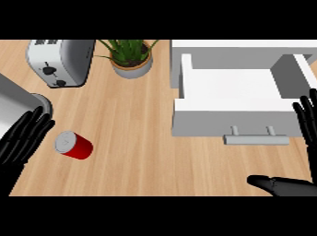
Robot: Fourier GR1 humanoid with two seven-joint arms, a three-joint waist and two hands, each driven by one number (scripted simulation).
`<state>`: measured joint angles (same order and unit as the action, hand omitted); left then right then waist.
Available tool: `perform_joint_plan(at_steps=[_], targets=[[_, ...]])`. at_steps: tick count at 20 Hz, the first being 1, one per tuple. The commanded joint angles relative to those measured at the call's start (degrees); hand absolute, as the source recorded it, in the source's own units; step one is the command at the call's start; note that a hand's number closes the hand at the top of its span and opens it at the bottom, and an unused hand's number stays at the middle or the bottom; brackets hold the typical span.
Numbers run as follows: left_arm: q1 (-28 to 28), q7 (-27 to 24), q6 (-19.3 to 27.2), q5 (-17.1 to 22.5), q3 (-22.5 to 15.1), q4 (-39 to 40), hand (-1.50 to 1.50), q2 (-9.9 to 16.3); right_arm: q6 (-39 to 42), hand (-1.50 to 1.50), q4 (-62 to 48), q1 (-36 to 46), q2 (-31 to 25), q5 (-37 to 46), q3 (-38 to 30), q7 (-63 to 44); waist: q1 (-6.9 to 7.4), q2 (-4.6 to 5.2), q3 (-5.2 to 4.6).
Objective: Pick up the can, place it into the drawer and close the drawer
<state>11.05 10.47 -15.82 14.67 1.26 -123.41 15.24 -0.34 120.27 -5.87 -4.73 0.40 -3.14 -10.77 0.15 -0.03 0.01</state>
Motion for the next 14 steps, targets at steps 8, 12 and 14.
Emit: perform_joint_plan(at_steps=[8,12,14], targets=[[5.9,5.2,-3.8,5.5,6.1,-4.4,-1.50,-2.0,1.6,-1.50,-1.0,-3.0,1.1,-0.6,-1.4,2.1,0.09,-0.04,-0.02],[0.2,7.9,-4.5,9.2,10.5,0.9,-1.50,0.0,4.5,-1.50,1.2,-11.3,2.8,-0.9,-0.3,7.5,-0.24,-0.03,-0.01],[-0.6,3.4,-4.0,1.8,6.7,4.4,-1.50,-4.0,5.1,-1.50,0.5,-9.0,1.2,-2.1,-2.8,5.9,-0.27,0.00,-0.02]])
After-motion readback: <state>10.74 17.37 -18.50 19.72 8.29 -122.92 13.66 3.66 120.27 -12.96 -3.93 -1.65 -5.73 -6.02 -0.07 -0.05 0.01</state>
